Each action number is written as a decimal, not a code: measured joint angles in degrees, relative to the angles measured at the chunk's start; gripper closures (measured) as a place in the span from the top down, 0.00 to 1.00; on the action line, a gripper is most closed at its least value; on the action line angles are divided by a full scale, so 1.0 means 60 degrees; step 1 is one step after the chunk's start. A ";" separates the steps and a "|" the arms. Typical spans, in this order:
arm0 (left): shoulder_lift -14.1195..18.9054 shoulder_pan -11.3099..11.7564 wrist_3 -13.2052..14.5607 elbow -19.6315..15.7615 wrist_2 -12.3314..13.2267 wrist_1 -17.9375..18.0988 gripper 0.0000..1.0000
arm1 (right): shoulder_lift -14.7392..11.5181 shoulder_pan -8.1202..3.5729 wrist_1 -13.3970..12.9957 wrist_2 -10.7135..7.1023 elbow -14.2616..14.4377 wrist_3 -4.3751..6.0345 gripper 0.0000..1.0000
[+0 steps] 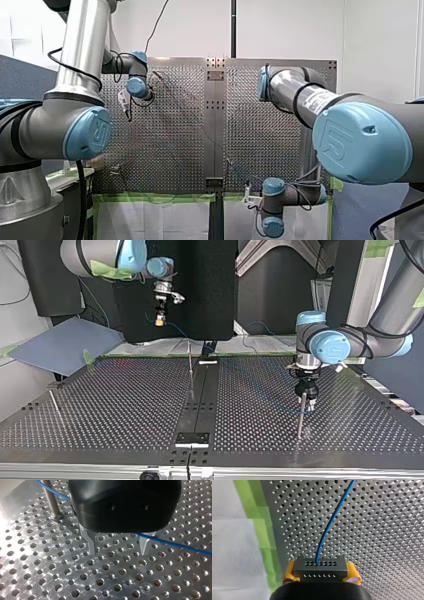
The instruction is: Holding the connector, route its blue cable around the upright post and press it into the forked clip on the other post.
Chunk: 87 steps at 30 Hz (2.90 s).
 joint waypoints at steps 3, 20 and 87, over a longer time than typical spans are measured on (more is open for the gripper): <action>0.0001 0.0000 0.0000 0.0000 0.0000 0.0004 0.85 | 0.0272 -0.0019 -0.0081 0.0007 -0.0001 -0.0044 0.00; -0.0002 0.0000 -0.0040 0.0000 0.0007 0.0029 0.85 | 0.0473 -0.0201 0.0439 -0.0012 0.0189 -0.0030 0.00; 0.0145 0.0117 -0.1975 -0.0010 0.0798 -0.1909 1.00 | -0.3558 -0.0646 0.2134 -0.0565 0.1008 -0.0721 0.00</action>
